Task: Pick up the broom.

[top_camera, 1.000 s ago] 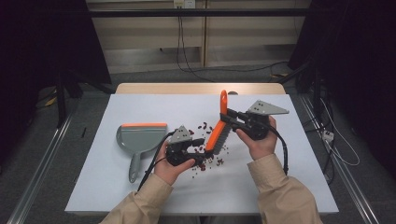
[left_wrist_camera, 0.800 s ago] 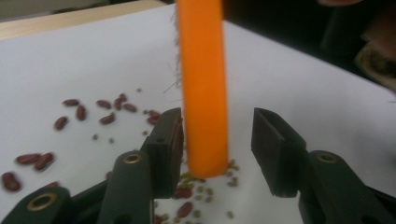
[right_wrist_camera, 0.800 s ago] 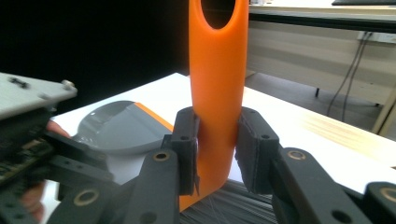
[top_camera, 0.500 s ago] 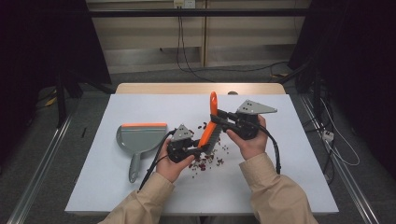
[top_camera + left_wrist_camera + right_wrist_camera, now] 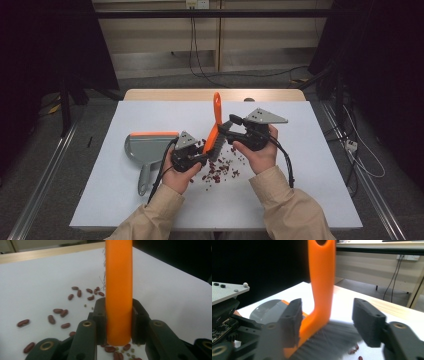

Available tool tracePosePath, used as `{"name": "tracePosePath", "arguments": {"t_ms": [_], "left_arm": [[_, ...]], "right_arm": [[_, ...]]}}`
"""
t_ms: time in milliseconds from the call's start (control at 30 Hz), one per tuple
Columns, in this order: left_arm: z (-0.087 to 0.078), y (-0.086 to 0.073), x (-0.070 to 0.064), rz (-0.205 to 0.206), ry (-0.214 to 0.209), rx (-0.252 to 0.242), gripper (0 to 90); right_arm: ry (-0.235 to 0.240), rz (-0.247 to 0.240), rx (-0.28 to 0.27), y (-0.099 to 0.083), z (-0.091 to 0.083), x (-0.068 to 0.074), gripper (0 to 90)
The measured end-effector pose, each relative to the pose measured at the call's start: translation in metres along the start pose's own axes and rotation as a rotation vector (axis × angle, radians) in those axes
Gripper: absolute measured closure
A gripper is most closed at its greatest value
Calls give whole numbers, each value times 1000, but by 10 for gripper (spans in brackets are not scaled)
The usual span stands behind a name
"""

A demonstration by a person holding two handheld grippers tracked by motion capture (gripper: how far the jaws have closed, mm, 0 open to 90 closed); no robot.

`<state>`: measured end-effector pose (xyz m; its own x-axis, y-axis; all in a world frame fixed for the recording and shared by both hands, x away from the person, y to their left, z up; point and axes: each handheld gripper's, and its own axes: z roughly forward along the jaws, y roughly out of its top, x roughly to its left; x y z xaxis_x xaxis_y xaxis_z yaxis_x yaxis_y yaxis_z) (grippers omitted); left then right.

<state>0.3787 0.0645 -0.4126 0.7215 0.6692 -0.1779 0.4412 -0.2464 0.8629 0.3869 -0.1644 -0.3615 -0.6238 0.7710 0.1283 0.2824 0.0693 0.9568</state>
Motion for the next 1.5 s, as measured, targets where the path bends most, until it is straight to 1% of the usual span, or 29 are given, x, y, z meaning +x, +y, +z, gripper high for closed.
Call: {"name": "tracePosePath", "arguments": {"t_ms": [100,200,233,300,367,433,467,500,533,600,633,700,733,800,867,933,1000,1067,1100,1167,1200,1267,1300,1333,1367,1400,1433,1467,1500], "left_arm": [[-1,0,2,-3,16,-5,709],[-2,0,-1,2,39,-13,709],[-2,1,-1,11,46,-14,709],[-1,0,-3,-4,51,-23,709],[-1,0,-5,10,54,-26,709],[-1,0,-9,39,66,-23,708],[-1,0,-11,33,69,-40,706],[-2,1,-12,51,78,-35,704],[-2,1,-14,61,87,-46,700],[-3,2,-17,78,93,-57,694],[-4,2,-19,78,96,-62,691],[-4,2,-23,85,103,-77,688],[-5,3,-23,100,110,-75,685],[-6,3,-24,114,116,-85,685],[-6,2,-26,120,123,-89,685],[-5,2,-27,131,134,-90,684],[-7,3,-27,125,132,-102,683],[-7,3,-27,130,136,-112,683],[-7,3,-27,132,135,-116,680],[-6,3,-30,146,142,-118,666],[-5,3,-31,153,144,-117,648],[-3,2,-34,144,144,-121,603],[-3,2,-32,128,117,-134,591],[-5,4,-30,138,104,-165,699],[-7,6,-30,149,111,-174,732],[-8,8,-29,148,100,-171,683],[-8,9,-27,119,91,-156,592],[-9,8,-25,121,87,-145,563],[-8,7,-23,122,79,-126,572]], "right_arm": [[-6,34,22,-4,2,4,318],[-32,71,45,-10,6,9,306],[-31,94,45,-12,8,10,302],[-31,144,69,-16,14,13,287],[-31,178,89,-18,20,17,287],[-34,188,94,-20,25,20,282],[-50,195,93,-20,27,21,274],[-70,205,99,-19,29,22,261],[-74,220,95,-19,31,22,255],[-105,244,112,-19,34,22,252],[-104,270,115,-20,36,23,243],[-134,288,134,-22,38,23,269],[-136,315,137,-23,39,24,274],[-144,333,135,-23,39,22,332],[-142,384,136,-23,40,20,360],[-150,405,127,-22,40,20,382],[-157,432,126,-22,41,20,395],[-144,441,109,-21,40,20,395],[-140,462,109,-21,40,20,406],[-138,460,104,-20,41,20,439],[-135,467,108,-20,41,20,475],[-113,465,116,-18,42,22,553],[-89,473,125,-17,41,22,678],[-59,458,119,-17,41,21,701],[-99,392,132,-15,41,22,711],[-70,399,132,-16,41,19,712],[-55,433,137,-16,41,15,711],[-69,415,129,-15,39,12,711],[-88,381,114,-14,36,9,711]]}}
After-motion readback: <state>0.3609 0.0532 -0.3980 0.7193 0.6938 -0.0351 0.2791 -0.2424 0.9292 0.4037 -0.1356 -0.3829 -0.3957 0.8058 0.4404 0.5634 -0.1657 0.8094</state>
